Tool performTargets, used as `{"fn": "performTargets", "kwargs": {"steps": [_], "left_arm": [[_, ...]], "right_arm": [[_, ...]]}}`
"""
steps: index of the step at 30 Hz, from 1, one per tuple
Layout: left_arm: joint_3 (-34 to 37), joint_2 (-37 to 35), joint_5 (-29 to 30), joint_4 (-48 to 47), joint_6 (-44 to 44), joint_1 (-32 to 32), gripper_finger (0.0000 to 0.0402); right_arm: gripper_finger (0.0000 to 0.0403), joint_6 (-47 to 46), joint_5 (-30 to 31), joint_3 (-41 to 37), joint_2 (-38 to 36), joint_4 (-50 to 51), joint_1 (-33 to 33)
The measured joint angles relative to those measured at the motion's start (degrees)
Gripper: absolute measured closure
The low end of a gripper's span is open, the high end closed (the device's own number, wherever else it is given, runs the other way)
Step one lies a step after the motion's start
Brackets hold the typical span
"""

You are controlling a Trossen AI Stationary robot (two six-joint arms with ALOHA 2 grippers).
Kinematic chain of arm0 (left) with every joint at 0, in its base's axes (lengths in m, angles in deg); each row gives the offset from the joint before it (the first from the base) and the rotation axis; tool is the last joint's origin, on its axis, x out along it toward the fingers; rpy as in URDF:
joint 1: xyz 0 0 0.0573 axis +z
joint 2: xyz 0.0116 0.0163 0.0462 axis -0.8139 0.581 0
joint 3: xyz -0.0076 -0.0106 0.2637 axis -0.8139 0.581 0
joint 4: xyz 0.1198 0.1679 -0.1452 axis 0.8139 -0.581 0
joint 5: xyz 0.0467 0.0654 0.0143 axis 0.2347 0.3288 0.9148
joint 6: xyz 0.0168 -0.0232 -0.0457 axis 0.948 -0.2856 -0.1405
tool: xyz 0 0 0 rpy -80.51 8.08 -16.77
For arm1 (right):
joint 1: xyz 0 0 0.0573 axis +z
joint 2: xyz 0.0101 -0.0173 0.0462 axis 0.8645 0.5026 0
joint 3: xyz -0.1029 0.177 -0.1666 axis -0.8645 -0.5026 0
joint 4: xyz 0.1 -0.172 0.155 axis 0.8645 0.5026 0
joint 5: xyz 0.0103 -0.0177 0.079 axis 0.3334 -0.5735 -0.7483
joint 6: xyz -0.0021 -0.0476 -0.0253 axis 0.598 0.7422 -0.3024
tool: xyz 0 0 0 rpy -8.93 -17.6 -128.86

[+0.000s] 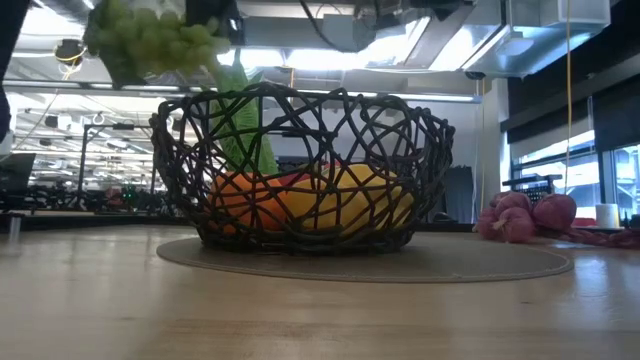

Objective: Build produce basket
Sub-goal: Put the green grapes into the wire basket

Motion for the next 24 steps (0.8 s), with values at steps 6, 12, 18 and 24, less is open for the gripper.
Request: {"fn": "performTargets", "kwargs": {"steps": [6,12,18,24], "left_arm": [[-1.28,5.47,-4.2,0.03,2.66,1.67,0.0401],[-1.32,8.85,-4.74,-0.04,3.09,3.12,0.0401],[-1.3,11.33,-4.01,0.57,2.67,3.81,0.0401],[-1.3,13.53,-1.13,2.0,2.71,4.05,0.0401]], "right_arm": [[0.0267,0.03,0.0,2.97,0.0,3.49,0.0],[0.0267,0.2,0.0,3.15,0.0,3.75,0.0],[0.0267,0.23,0.01,3.15,0.0,4.85,0.0],[0.0267,0.35,0.02,3.15,0.0,5.67,0.0]]}}
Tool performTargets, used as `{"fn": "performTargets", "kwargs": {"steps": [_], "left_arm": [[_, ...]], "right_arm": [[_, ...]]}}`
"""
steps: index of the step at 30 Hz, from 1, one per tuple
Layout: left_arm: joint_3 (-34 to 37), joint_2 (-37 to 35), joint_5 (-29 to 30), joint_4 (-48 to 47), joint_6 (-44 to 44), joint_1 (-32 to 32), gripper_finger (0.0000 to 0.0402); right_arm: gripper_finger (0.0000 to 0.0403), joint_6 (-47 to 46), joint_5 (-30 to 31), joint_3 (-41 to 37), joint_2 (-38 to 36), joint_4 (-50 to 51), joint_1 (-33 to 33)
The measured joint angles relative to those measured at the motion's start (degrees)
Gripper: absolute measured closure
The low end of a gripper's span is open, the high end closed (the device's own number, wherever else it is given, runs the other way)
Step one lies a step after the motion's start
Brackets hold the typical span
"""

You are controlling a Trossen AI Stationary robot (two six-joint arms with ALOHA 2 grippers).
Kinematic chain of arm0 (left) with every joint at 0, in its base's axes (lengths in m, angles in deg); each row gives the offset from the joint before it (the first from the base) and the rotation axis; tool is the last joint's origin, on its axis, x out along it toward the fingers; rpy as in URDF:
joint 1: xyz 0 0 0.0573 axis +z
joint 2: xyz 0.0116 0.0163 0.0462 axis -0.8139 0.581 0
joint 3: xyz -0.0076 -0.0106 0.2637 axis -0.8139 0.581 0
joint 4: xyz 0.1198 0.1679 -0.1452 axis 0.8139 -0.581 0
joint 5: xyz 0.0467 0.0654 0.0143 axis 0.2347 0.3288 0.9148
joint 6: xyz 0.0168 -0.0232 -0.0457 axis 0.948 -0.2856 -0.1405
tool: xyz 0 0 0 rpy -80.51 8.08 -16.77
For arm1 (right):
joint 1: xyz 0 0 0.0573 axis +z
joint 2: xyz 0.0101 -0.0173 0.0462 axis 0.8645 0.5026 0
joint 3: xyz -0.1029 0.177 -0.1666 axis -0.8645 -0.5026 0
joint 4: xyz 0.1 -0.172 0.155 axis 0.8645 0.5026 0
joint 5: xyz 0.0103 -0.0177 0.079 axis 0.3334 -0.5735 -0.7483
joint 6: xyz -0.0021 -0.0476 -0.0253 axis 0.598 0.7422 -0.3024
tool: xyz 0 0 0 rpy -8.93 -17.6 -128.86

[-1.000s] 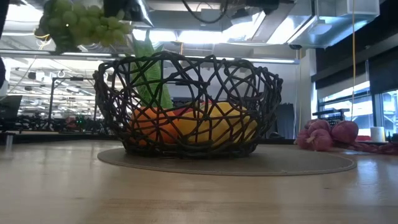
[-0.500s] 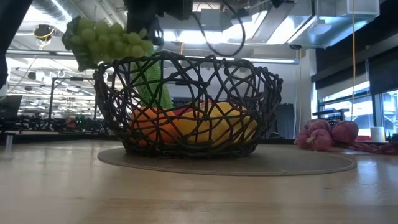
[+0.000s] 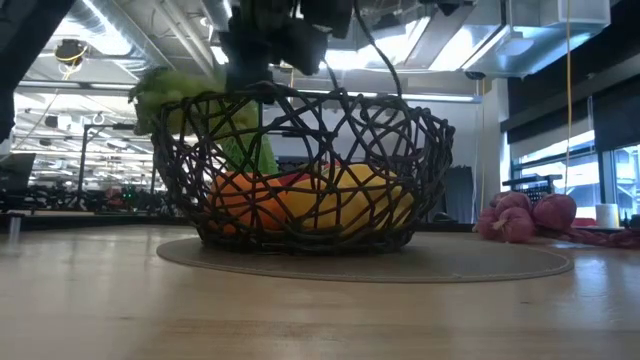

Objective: Build produce basket
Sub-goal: Put the green grapes into the wire basket

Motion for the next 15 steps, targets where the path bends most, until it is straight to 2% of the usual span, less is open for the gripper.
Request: {"fn": "performTargets", "kwargs": {"steps": [5,15], "left_arm": [[0.0,0.1,6.54,1.83,0.0,0.13,0.0401],[0.0,0.12,8.5,8.27,0.0,1.01,0.0401]], "right_arm": [[0.0267,0.12,0.0,0.0,0.0,0.22,-0.02],[0.0267,0.12,0.02,0.0,0.0,0.2,-0.02]]}}
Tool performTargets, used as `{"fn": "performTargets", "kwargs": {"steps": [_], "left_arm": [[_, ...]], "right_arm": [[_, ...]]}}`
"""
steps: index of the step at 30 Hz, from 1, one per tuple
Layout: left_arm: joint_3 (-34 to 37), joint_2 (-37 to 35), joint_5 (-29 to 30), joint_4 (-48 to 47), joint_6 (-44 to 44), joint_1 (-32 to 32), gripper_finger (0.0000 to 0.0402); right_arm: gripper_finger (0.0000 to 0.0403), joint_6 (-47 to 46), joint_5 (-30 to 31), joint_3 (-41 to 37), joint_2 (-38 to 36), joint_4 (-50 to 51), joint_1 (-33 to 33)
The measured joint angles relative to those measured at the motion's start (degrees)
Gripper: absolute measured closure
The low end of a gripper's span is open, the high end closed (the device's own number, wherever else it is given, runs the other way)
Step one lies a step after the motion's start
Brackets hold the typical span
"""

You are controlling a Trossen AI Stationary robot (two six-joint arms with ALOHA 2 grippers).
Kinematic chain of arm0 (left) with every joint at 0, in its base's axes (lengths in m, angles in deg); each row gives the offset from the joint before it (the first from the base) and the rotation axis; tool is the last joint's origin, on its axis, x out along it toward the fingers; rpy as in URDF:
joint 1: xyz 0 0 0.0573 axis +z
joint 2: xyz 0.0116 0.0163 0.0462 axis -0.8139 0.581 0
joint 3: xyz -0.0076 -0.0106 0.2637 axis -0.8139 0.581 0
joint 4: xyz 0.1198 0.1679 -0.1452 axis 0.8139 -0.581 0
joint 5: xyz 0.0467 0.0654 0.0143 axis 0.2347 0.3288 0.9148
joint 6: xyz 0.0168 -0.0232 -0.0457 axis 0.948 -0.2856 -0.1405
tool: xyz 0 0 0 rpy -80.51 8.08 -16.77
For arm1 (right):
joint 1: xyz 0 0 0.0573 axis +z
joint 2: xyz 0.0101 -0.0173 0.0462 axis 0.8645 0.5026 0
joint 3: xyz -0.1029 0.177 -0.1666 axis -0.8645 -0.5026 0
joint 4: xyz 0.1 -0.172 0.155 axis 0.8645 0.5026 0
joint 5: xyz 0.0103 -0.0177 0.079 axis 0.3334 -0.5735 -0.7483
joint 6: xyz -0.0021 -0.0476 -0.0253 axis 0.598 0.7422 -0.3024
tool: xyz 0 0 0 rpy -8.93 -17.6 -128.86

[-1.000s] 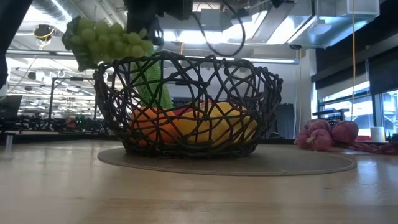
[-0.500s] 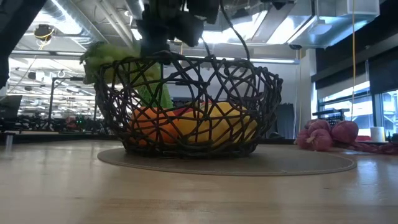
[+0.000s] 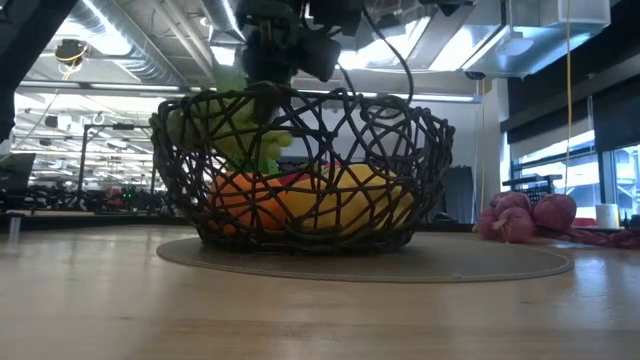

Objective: Build produce basket
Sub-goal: Put the green grapes into the wire basket

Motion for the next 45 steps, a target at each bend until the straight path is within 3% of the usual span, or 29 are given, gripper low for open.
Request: {"fn": "performTargets", "kwargs": {"steps": [14,32,45], "left_arm": [[0.02,1.12,3.13,1.31,-0.66,-0.04,0.0399],[0.04,3.59,3.97,0.33,-1.13,-0.74,0.0293],[0.02,2.38,4.13,-2.29,-2.69,-0.72,0.0288]], "right_arm": [[0.0267,-0.07,0.0,0.0,0.0,0.0,0.0],[0.0267,-0.26,0.02,0.02,0.04,0.09,0.0],[0.0267,-0.3,0.02,0.02,0.04,0.15,0.0]]}}
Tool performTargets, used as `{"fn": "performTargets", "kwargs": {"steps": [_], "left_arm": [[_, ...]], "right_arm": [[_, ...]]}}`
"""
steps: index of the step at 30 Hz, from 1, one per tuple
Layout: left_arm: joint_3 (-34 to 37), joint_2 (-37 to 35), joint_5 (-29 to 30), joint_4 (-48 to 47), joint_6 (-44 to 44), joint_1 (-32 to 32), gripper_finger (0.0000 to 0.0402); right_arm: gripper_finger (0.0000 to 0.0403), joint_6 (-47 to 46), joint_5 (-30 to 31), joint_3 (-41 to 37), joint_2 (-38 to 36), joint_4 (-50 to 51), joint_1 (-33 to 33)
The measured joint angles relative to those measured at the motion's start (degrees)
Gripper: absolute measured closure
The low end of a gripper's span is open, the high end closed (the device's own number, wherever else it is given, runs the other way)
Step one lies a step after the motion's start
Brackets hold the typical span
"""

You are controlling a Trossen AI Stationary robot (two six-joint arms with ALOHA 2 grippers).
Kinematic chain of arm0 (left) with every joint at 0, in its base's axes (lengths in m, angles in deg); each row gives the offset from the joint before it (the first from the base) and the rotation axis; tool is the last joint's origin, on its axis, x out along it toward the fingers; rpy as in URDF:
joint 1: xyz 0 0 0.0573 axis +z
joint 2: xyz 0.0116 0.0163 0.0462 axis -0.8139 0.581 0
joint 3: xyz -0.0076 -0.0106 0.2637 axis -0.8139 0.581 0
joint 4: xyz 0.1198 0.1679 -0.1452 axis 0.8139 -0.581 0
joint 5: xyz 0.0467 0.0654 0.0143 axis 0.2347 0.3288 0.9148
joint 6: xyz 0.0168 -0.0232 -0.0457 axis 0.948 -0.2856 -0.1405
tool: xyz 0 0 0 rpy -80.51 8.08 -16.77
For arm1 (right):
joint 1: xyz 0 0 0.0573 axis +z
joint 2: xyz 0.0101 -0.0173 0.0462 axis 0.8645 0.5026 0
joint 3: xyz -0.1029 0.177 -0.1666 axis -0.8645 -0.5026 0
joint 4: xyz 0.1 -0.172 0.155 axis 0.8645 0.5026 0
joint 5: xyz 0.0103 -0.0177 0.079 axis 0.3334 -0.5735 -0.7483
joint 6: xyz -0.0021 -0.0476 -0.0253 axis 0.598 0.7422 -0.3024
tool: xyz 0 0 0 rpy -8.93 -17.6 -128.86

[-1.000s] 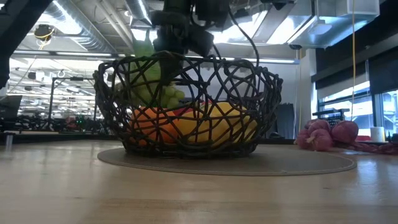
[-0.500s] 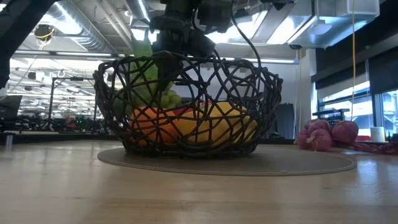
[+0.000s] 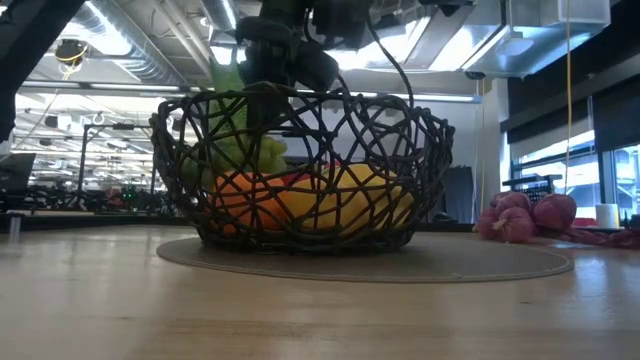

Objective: Build produce basket
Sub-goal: Put the green grapes into the wire basket, then put the dark red grapes into the wire basket

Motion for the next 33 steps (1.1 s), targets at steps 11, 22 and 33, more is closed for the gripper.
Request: {"fn": "performTargets", "kwargs": {"steps": [11,22,33], "left_arm": [[-0.07,-0.04,0.0,0.0,-0.39,-0.22,0.0289],[-0.02,-4.43,10.13,1.18,-0.23,-2.08,0.0289],[0.0,-12.48,11.92,4.76,-6.27,-2.1,0.0289]], "right_arm": [[0.0267,0.12,0.0,0.0,-0.01,0.15,0.0],[0.0267,0.15,0.0,0.0,-0.02,0.92,0.01],[0.0267,-10.43,4.52,0.02,-2.05,11.56,0.04]]}}
